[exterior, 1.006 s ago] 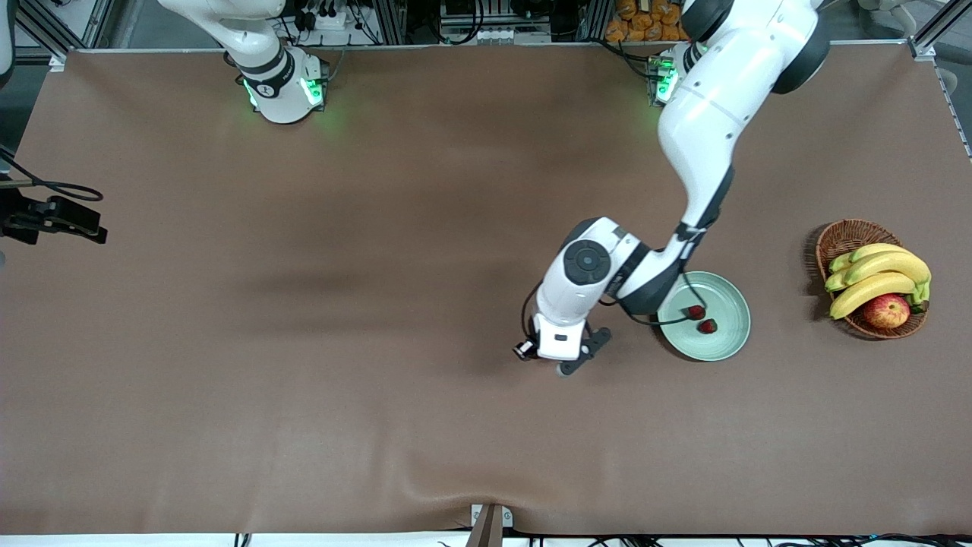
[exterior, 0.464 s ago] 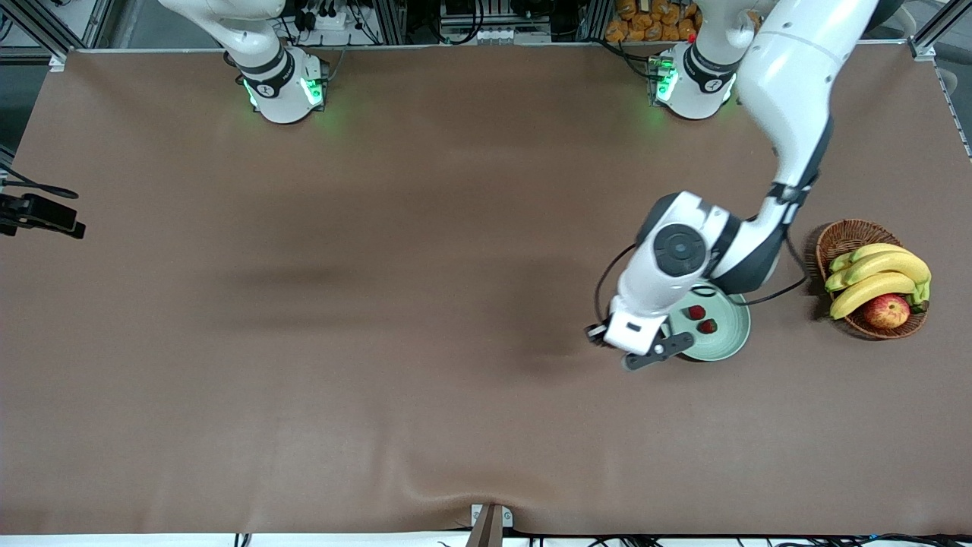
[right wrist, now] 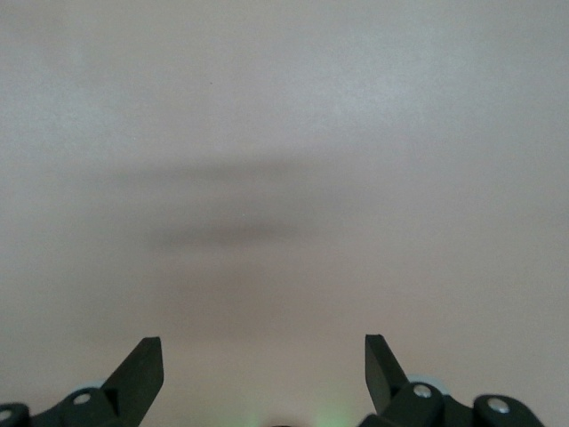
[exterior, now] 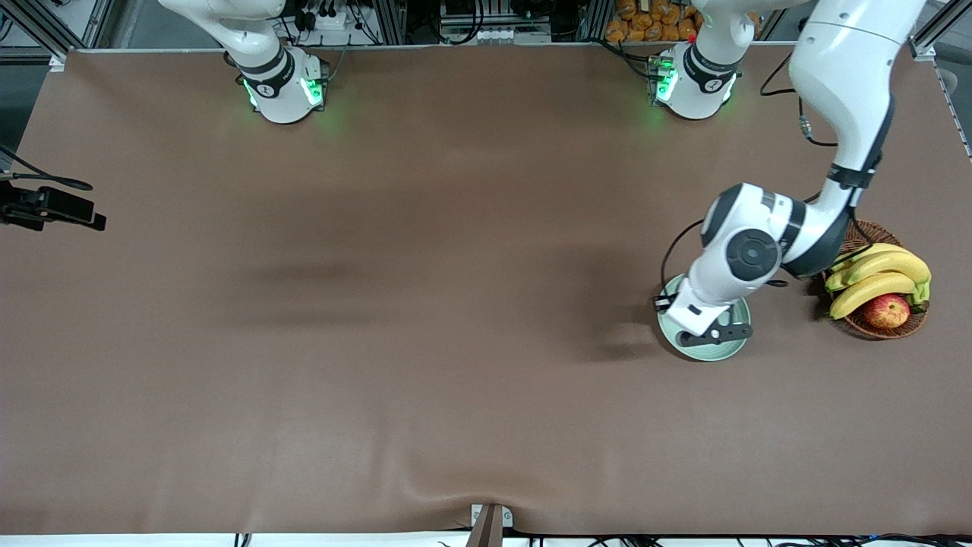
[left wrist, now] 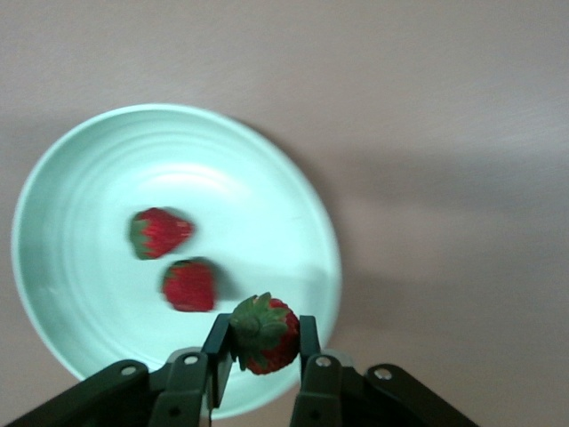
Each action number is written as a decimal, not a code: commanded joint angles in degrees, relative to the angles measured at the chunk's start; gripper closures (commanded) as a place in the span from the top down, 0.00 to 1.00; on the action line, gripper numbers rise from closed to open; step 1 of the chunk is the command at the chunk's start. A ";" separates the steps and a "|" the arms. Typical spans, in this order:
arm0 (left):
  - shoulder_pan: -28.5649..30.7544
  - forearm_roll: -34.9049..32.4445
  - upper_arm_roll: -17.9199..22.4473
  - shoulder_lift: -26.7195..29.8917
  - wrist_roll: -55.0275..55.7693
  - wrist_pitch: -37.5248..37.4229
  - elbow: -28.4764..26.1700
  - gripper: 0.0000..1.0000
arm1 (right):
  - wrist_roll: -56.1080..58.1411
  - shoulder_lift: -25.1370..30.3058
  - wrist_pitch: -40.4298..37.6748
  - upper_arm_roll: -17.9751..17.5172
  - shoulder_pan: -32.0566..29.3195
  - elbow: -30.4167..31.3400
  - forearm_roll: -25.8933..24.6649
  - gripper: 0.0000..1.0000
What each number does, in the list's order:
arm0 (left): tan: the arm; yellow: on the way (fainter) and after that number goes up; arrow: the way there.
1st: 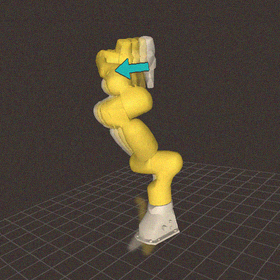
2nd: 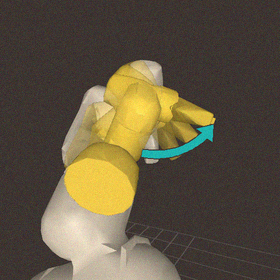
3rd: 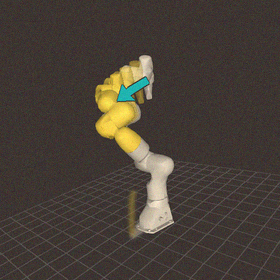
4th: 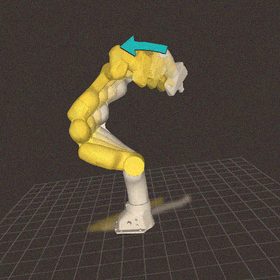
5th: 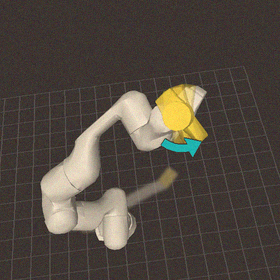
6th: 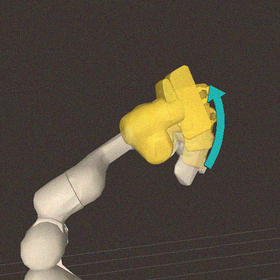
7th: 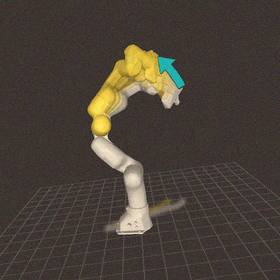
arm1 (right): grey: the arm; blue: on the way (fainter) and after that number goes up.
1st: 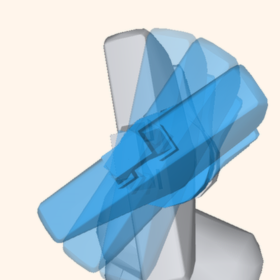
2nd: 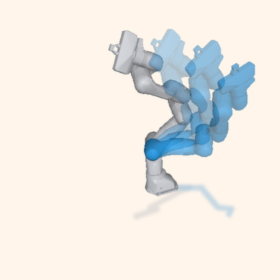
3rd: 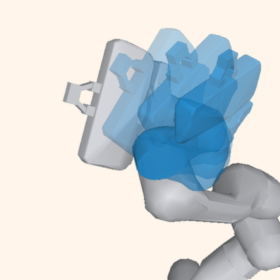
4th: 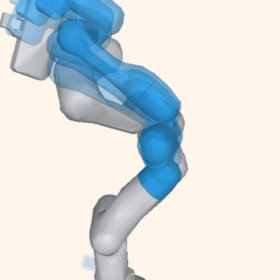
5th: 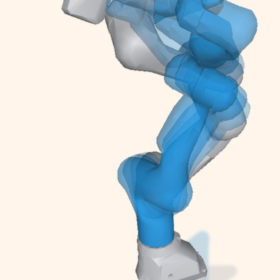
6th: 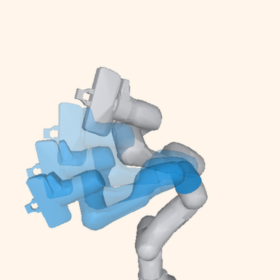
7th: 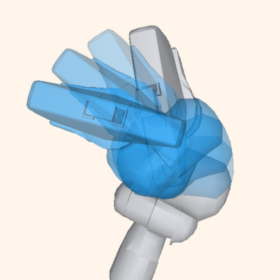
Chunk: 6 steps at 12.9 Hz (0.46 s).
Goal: Collect all strawberries into plate
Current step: 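Carry the third strawberry onto the plate and open the left gripper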
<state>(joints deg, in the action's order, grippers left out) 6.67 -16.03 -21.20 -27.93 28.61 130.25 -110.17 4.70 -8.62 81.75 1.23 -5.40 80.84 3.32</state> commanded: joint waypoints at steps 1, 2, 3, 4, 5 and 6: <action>1.51 0.38 -0.69 0.60 -2.77 -0.52 -0.22 0.90 | 0.04 2.30 -0.01 0.53 0.74 1.43 -0.06 1.00; 1.51 0.47 -0.69 0.86 -2.69 -0.52 0.30 1.00 | 0.04 2.30 0.34 0.61 1.53 1.16 -0.77 1.00; 1.42 0.56 -0.77 1.39 -2.60 -0.69 0.83 1.00 | 0.04 2.30 0.43 0.61 1.71 1.07 -2.25 1.00; 1.33 0.65 -0.86 2.00 -2.51 -1.04 1.53 1.00 | -0.05 2.30 0.34 0.70 1.88 1.07 -3.40 1.00; 1.42 0.73 -1.56 2.70 -2.51 -3.05 2.93 1.00 | -0.05 2.38 0.34 1.14 1.80 1.07 -3.41 1.00; 1.51 0.82 -2.35 3.06 -2.42 -6.38 5.29 1.00 | -0.05 2.30 0.08 1.92 1.88 0.98 -3.41 1.00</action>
<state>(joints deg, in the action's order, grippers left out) 8.19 -16.03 -22.45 -27.09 26.42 129.05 -107.67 4.69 -7.66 81.86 1.49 -4.36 80.84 0.89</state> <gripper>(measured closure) 0.088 0.000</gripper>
